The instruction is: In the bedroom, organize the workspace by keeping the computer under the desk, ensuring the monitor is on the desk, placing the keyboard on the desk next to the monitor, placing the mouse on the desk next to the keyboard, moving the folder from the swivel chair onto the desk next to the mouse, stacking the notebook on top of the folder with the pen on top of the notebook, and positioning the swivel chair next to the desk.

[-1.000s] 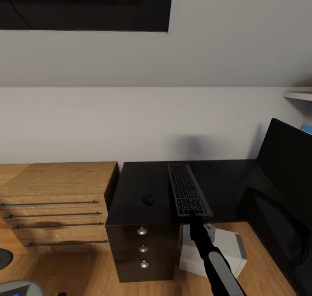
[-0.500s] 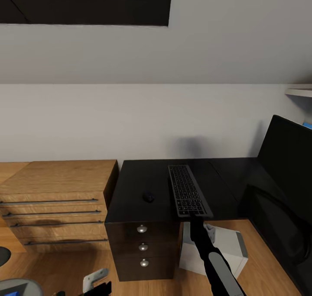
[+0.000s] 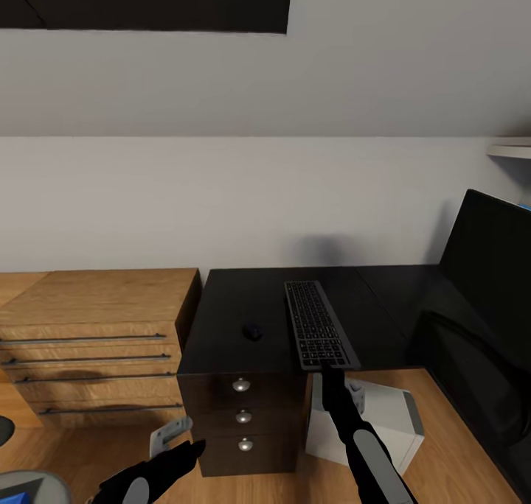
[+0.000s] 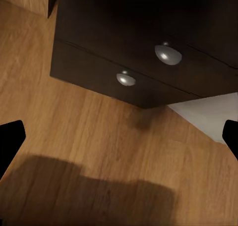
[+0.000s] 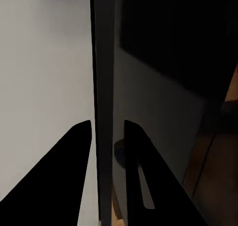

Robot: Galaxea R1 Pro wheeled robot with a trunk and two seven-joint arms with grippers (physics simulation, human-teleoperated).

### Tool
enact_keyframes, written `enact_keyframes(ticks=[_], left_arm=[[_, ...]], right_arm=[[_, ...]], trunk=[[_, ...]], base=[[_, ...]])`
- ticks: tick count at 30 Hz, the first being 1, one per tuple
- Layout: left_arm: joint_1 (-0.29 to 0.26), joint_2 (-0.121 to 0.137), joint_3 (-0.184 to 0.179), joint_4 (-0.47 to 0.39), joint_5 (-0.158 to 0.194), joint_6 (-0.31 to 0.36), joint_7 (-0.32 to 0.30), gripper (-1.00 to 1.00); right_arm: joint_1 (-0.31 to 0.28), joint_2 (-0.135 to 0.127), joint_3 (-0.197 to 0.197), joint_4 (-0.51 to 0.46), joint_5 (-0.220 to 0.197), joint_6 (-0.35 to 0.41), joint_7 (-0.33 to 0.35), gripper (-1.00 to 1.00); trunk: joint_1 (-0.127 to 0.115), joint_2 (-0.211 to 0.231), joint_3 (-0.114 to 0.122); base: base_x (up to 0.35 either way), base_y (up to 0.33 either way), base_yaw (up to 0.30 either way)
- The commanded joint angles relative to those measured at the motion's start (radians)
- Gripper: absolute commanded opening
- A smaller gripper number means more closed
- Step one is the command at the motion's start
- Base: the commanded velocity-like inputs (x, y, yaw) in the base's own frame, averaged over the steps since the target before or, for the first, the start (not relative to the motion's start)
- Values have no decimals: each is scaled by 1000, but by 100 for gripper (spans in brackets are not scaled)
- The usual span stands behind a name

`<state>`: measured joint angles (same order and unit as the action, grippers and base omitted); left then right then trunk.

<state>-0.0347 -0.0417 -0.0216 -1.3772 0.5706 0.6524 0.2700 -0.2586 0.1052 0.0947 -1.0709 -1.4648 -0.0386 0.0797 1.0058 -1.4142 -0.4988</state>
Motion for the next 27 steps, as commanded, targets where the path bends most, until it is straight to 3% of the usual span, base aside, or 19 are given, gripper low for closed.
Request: enact_keyframes(ticks=[1, 12, 27], left_arm=[[-1, 0, -1, 6, 11, 2, 9, 100], [-1, -23, 1, 2, 7, 1, 12, 100], [-1, -27, 1, 1, 8, 1, 14, 100]], right_arm=[[-1, -1, 2, 0, -11, -4, 6, -100], [1, 13, 36, 34, -6, -6, 5, -100], [1, 14, 54, 23, -10, -4, 19, -100]], trunk=[[4, -8, -4], [8, -15, -7], [65, -120, -54]], base=[[0, 0, 0], [0, 0, 0], [0, 0, 0]])
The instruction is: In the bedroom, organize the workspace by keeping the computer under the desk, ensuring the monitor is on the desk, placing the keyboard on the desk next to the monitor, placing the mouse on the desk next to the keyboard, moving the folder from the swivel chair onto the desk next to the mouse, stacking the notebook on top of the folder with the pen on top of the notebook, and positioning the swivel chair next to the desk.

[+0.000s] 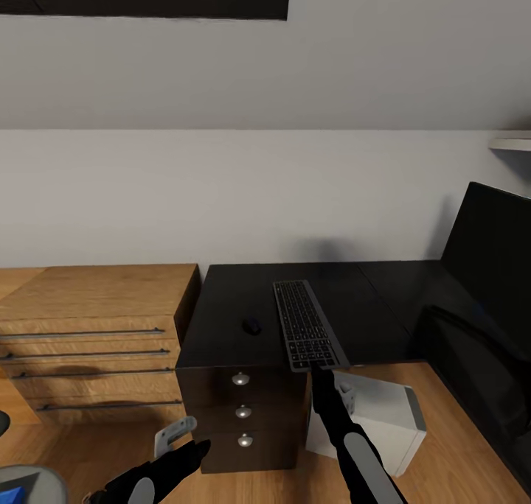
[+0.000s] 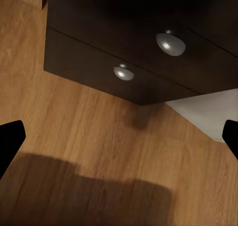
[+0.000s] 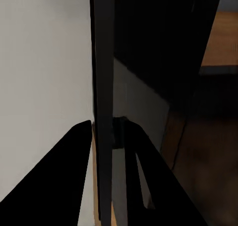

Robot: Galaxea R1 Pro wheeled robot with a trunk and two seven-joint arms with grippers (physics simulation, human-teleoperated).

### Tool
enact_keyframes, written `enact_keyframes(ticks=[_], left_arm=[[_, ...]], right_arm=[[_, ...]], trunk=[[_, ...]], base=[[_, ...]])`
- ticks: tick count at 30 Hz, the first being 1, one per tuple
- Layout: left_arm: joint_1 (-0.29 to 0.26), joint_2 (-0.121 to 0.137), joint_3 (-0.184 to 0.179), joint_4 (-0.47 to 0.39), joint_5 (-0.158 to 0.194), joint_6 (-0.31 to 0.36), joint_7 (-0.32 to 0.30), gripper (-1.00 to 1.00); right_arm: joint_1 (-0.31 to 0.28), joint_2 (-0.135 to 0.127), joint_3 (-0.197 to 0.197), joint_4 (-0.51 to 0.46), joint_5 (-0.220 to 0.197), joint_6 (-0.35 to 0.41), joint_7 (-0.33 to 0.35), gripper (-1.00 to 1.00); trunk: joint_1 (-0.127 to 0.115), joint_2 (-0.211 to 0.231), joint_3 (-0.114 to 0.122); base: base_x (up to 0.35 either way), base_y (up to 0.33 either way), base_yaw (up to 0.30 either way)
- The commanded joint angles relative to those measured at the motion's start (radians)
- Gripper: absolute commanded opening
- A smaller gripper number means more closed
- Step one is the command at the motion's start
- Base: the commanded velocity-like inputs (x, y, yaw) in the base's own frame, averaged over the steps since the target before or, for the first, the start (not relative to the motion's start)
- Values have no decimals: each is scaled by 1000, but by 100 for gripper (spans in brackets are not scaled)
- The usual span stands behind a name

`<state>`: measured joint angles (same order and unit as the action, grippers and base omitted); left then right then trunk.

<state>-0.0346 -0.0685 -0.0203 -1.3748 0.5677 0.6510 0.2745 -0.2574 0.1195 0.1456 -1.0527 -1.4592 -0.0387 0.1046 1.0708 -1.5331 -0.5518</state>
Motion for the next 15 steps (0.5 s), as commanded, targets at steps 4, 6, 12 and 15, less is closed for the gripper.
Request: enact_keyframes(ticks=[4, 6, 12, 15], left_arm=[[-1, 1, -1, -1, 11, 3, 9, 100], [-1, 0, 0, -1, 11, 3, 9, 100], [-1, 1, 0, -1, 11, 3, 9, 100], [-1, 1, 0, -1, 11, 3, 9, 100]], right_arm=[[0, 0, 4, 9, -15, -4, 9, -100], [0, 0, 4, 9, -15, -4, 15, -100], [0, 1, 5, 6, -14, -4, 25, -100], [0, 1, 5, 3, -15, -4, 30, -100]], trunk=[[15, -29, -14], [23, -43, -20], [46, -85, -39], [58, -106, -48]], base=[[0, 0, 0], [0, 0, 0], [0, 0, 0], [0, 0, 0]])
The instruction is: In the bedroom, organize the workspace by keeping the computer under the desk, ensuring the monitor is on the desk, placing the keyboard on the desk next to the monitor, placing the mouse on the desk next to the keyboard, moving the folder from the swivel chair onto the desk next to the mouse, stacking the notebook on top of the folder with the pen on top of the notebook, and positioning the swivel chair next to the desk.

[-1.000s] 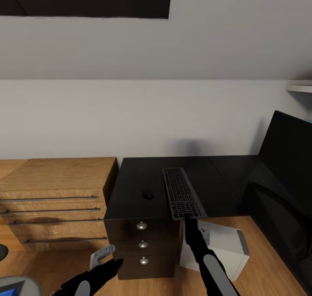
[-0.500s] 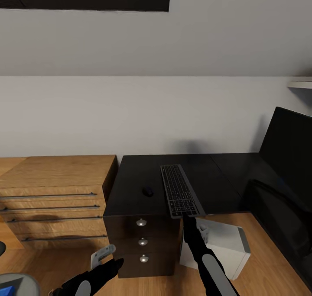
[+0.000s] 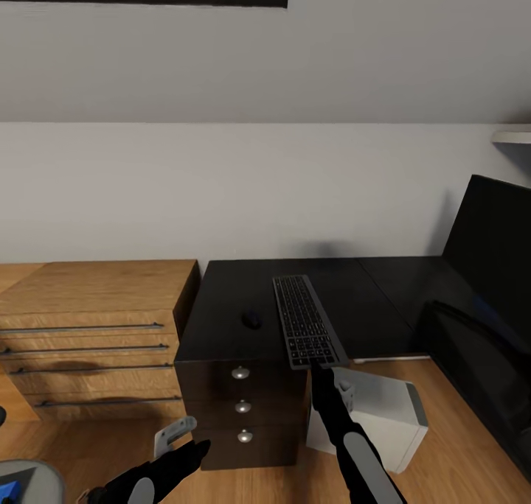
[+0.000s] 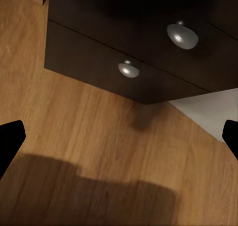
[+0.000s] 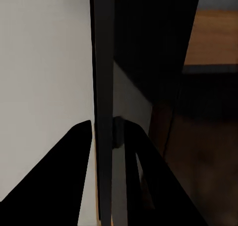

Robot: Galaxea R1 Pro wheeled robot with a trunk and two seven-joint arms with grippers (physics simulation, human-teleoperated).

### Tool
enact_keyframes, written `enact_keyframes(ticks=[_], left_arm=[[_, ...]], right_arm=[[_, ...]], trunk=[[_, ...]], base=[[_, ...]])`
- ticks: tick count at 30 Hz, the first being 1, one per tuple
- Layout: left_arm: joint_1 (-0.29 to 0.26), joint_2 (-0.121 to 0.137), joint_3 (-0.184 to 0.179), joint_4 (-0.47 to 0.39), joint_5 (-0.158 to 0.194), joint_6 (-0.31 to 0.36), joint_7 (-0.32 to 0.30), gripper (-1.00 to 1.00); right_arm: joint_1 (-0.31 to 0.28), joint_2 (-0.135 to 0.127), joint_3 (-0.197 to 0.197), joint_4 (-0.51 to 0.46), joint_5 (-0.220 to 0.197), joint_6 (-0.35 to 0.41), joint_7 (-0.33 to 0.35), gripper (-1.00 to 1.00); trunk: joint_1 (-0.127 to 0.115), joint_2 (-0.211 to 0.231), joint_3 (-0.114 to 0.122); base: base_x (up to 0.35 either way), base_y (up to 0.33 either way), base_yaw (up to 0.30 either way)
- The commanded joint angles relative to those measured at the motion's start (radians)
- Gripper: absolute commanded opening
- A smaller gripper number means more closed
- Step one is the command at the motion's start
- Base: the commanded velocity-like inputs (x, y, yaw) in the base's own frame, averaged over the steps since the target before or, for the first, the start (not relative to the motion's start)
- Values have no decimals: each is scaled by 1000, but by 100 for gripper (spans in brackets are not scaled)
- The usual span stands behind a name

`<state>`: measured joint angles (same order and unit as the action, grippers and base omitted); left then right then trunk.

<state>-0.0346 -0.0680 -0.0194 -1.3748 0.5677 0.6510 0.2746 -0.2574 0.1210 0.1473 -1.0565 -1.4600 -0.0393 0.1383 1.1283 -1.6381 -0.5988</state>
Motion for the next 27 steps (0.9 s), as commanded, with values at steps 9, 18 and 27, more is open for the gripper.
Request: enact_keyframes(ticks=[9, 18, 27], left_arm=[[-1, 0, -1, -1, 11, 2, 9, 100], [-1, 0, -2, -1, 11, 2, 8, 100], [-1, -1, -2, -1, 11, 2, 8, 100]], right_arm=[[0, 0, 2, 27, -15, -4, -57, -100], [0, 0, 3, 27, -10, -4, -57, -100], [0, 0, 3, 27, -10, -4, -57, -100]], trunk=[[8, -15, -7], [8, -15, -7], [8, -15, -7]], base=[[0, 0, 0], [0, 0, 0], [0, 0, 0]])
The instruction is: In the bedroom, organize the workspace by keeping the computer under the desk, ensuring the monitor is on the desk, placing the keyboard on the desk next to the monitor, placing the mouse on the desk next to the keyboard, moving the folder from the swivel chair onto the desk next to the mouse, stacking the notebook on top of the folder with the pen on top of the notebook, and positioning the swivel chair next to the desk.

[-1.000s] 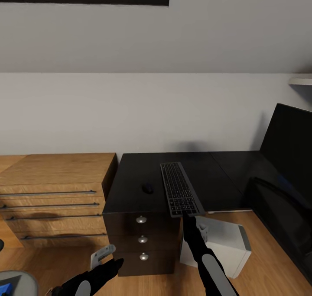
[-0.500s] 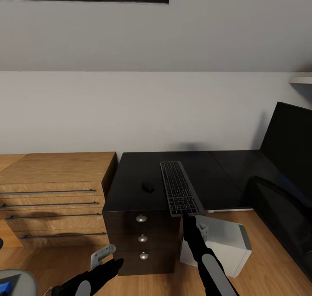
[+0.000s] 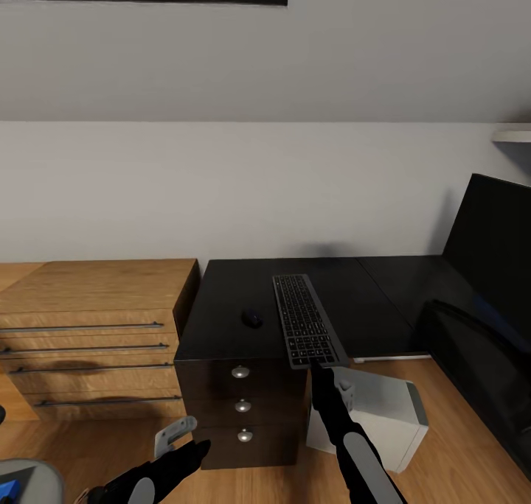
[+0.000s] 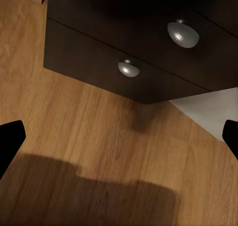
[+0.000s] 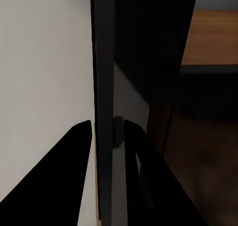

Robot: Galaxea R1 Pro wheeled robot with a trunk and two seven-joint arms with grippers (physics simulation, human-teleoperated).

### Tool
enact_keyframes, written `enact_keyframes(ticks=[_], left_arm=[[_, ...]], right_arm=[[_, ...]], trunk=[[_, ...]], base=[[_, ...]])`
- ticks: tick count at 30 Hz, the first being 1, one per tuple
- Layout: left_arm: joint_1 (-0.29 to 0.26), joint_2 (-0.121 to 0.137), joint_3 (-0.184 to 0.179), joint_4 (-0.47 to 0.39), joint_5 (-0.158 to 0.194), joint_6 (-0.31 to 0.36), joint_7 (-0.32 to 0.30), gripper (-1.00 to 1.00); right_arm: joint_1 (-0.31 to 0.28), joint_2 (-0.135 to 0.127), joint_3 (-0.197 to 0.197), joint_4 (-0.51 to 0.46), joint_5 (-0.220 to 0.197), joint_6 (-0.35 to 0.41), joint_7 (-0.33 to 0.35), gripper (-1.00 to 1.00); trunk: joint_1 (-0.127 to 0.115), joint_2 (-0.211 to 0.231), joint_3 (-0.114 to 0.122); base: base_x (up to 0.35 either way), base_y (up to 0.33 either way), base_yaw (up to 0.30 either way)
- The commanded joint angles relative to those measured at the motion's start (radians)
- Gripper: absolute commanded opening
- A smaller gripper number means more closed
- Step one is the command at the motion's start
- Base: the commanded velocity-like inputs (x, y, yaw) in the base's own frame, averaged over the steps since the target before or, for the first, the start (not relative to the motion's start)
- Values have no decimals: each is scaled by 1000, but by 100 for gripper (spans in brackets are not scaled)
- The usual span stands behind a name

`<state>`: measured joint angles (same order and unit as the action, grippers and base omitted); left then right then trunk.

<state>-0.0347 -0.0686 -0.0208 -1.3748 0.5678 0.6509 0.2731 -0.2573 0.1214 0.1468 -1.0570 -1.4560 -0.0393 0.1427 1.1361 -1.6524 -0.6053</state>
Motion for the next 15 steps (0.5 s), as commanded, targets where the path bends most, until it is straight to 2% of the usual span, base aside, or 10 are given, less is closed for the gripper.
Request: enact_keyframes(ticks=[1, 2, 3, 15], left_arm=[[-1, 0, -1, -1, 11, 3, 9, 100], [-1, 0, -1, -1, 11, 3, 9, 100], [-1, 0, -1, -1, 11, 3, 9, 100], [-1, 1, -1, 0, 9, 3, 11, 100]], right_arm=[[0, 0, 3, 28, -14, -4, -61, -100], [0, 0, 3, 28, -14, -4, -61, -100], [0, 0, 4, 28, -14, -4, -61, 100], [0, 0, 4, 28, -14, -8, -60, 100]], trunk=[[0, 0, -1], [0, 0, -1], [0, 0, -1], [0, 0, -1]], base=[[0, 0, 0], [0, 0, 0], [0, 0, 0], [0, 0, 0]])
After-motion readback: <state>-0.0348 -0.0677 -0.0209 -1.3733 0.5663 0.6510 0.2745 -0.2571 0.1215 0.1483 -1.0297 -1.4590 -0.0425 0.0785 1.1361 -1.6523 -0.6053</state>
